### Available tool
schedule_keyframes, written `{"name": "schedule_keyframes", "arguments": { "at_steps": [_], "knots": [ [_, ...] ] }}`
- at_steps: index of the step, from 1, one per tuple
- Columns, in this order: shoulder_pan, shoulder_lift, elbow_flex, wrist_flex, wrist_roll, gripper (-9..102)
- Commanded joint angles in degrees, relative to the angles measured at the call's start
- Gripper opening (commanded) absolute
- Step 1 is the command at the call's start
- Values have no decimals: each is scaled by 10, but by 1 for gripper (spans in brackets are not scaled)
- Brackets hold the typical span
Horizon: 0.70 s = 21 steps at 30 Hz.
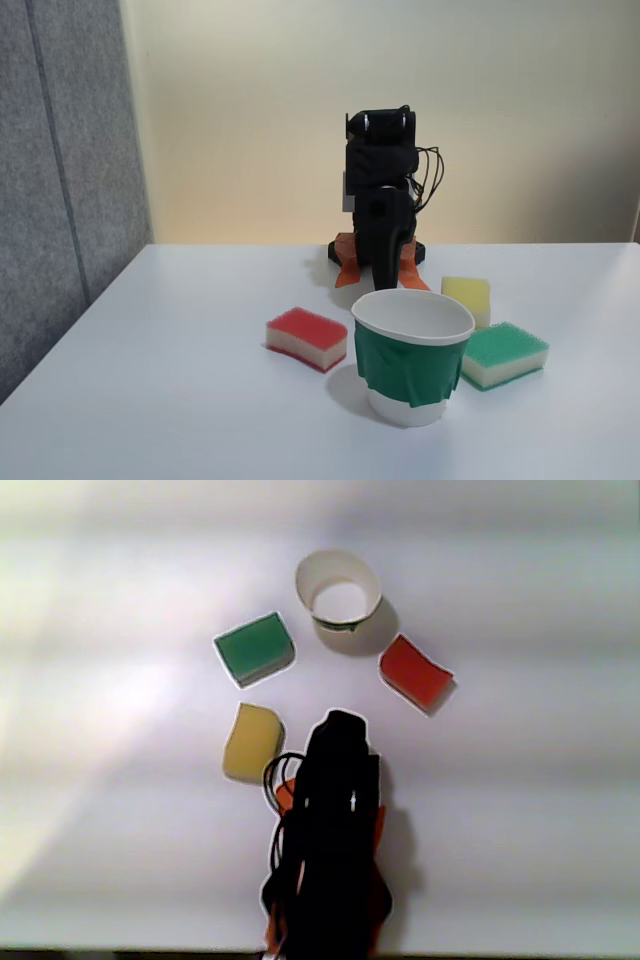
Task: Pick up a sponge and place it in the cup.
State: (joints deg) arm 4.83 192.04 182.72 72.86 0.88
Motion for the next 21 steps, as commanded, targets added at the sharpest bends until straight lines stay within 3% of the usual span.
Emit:
{"name": "schedule_keyframes", "arguments": {
  "at_steps": [1,16,21],
  "knots": [
    [15,9,25,1,-26,0],
    [15,9,25,-45,-28,0],
    [-3,10,25,-69,18,0]
  ]
}}
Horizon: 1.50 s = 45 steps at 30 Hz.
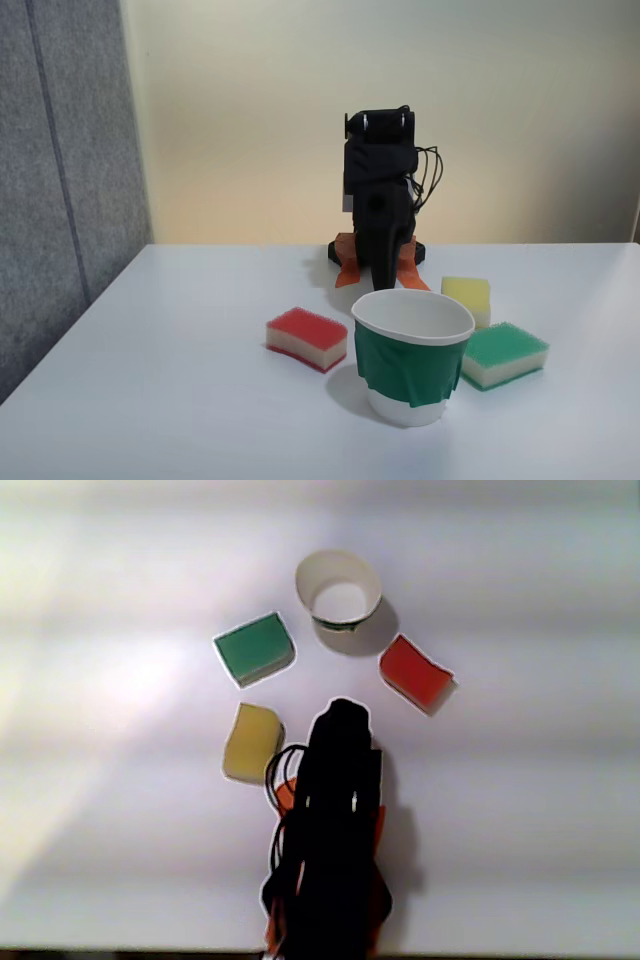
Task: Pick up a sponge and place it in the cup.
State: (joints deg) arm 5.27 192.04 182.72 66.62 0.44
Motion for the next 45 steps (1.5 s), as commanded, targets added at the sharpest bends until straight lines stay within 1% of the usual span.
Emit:
{"name": "schedule_keyframes", "arguments": {
  "at_steps": [1,5,8,10,12,17,20,24,30,37,45],
  "knots": [
    [-17,10,25,-11,40,0],
    [-64,9,25,-25,100,0],
    [-72,8,25,-33,98,0],
    [-72,7,14,-23,90,0],
    [-61,7,-14,11,69,0],
    [-23,-9,-150,162,17,0],
    [-17,-43,-207,196,5,0],
    [11,-192,-298,192,-51,0],
    [35,-369,-432,214,-87,0],
    [89,-519,-571,224,-166,0],
    [166,-659,-693,186,-300,0]
  ]
}}
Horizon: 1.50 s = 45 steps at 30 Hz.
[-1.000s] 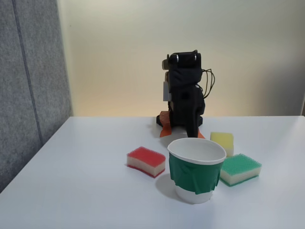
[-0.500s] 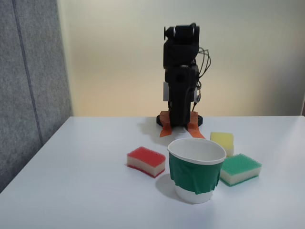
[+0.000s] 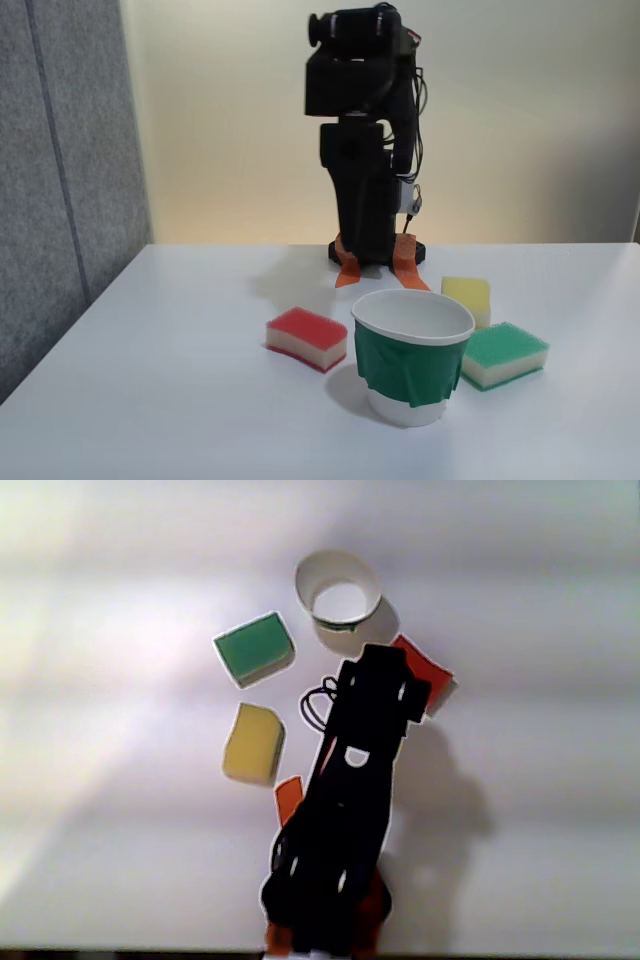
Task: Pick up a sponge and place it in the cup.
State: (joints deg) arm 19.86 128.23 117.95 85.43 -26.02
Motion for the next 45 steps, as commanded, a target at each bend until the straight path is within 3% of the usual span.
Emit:
{"name": "schedule_keyframes", "arguments": {
  "at_steps": [1,16,29,38,45],
  "knots": [
    [27,-36,-58,-4,-48,0],
    [68,-233,-221,-21,-132,0],
    [70,-236,-127,-127,-170,0],
    [76,-226,-91,-151,-173,0],
    [77,-229,-90,-163,-152,15]
  ]
}}
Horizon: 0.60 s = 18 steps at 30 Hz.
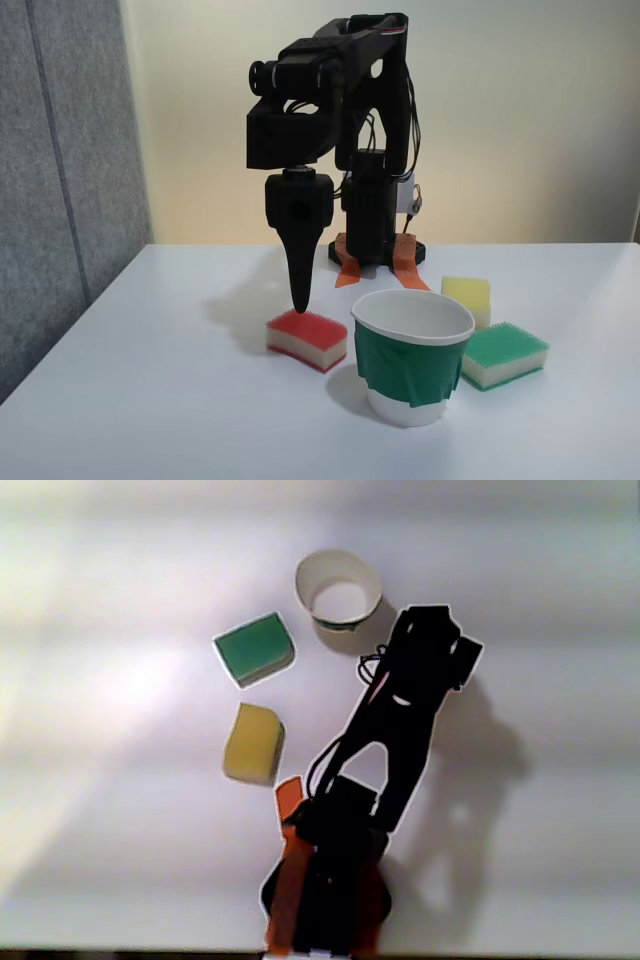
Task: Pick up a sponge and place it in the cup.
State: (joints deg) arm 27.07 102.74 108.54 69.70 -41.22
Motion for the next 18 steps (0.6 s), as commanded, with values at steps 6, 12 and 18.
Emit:
{"name": "schedule_keyframes", "arguments": {
  "at_steps": [6,12,18],
  "knots": [
    [-11,15,12,-40,4,27],
    [-25,3,17,-65,15,35],
    [-43,-16,33,-95,50,37]
  ]
}}
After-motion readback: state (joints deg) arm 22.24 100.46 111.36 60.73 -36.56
